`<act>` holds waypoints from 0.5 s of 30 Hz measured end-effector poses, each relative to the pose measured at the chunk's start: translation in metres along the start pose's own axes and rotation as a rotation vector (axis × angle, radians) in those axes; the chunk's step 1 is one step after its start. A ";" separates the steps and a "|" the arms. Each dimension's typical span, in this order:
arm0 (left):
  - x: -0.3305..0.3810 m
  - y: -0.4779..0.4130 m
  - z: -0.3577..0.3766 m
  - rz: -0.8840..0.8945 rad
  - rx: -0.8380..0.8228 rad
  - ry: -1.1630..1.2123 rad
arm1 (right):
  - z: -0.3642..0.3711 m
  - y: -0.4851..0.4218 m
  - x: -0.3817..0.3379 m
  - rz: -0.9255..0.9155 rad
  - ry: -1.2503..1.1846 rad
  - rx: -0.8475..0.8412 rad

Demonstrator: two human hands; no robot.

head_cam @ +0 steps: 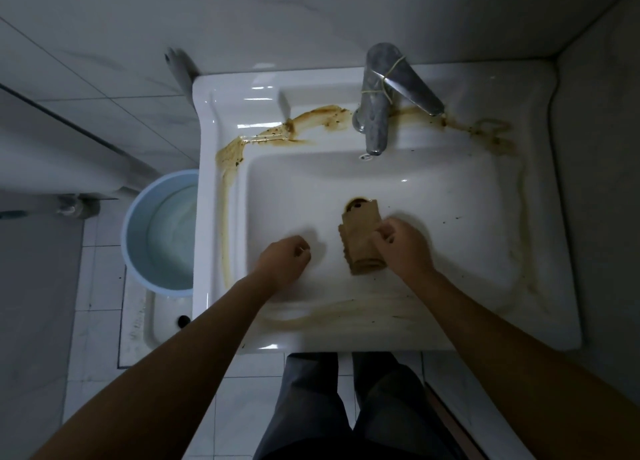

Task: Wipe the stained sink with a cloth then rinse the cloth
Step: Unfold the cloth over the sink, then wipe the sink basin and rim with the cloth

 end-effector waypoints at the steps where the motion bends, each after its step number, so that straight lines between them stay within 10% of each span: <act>1: -0.001 0.001 0.001 0.004 0.002 0.004 | -0.001 -0.003 0.010 0.080 0.016 0.030; 15: 0.001 0.023 -0.020 0.059 0.111 0.088 | 0.044 -0.008 0.016 0.144 0.303 -0.226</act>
Point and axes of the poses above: each hand's wrist, its own y-axis away from the middle knuckle, its own z-axis out of the palm, x = y × z, the point moved 10 cm from there along -y, towards the middle knuckle, and after that the axes turned 7 degrees about x, right-handed, at the moved point
